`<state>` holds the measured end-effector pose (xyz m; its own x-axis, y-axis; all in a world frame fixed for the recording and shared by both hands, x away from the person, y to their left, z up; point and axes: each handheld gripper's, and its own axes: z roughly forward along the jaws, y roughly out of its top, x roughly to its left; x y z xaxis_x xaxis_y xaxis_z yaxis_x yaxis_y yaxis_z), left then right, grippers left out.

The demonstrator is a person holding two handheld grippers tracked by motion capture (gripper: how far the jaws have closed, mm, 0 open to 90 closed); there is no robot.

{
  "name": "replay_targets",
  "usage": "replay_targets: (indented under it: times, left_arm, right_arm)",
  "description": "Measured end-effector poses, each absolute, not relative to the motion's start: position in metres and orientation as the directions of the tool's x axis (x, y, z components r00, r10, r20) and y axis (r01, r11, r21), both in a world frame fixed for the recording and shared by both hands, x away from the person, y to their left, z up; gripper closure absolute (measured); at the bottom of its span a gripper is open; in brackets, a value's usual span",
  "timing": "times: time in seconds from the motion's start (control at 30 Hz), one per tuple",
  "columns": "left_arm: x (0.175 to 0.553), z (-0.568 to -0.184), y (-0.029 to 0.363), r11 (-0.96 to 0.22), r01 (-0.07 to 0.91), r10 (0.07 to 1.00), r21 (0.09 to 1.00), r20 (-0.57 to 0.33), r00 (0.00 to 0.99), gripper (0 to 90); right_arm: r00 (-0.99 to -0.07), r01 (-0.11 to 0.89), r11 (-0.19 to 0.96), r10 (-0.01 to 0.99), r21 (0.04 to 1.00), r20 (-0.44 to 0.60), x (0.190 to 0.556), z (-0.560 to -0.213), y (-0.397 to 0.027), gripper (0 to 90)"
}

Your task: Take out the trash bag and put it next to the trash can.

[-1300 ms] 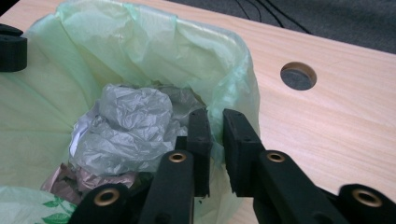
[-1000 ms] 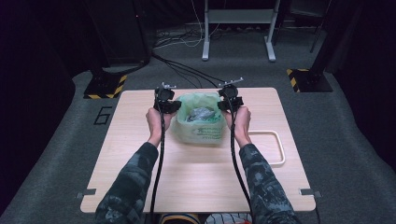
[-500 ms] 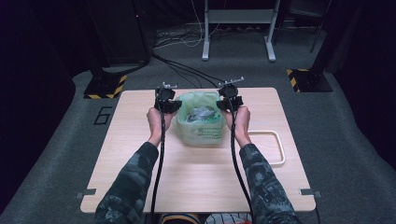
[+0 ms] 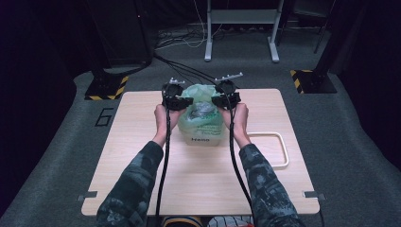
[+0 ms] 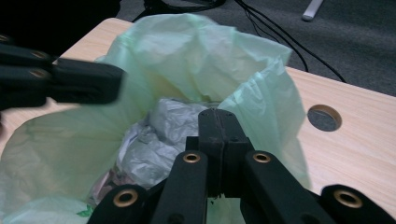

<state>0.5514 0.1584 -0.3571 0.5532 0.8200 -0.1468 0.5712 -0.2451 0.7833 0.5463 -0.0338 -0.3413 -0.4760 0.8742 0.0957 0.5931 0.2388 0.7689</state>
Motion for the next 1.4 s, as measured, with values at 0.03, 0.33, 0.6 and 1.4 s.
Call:
replay_targets:
  times: [0.03,0.33,0.6,1.4]
  left_arm:
    - [0.553,-0.362,0.155,-0.261,0.585,0.814,0.768,-0.150,0.561,90.0]
    - [0.560,-0.374,0.163,-0.246,0.627,0.794,0.739,-0.217,0.568,58.1]
    - [0.566,-0.366,0.191,-0.158,0.655,0.876,0.739,-0.202,0.438,40.1]
    - [0.566,-0.387,0.187,-0.254,0.654,0.893,0.712,-0.087,0.441,75.9]
  right_arm:
    - [-0.479,0.599,0.241,0.872,0.764,0.101,0.547,-0.343,-0.032,90.0]
    - [-0.480,0.670,0.247,0.863,0.700,0.154,0.556,-0.373,-0.045,76.9]
    - [-0.422,0.671,0.180,0.891,0.720,0.169,0.558,-0.353,-0.072,55.4]
    - [-0.385,0.706,0.173,0.907,0.686,0.168,0.563,-0.380,-0.067,78.1]
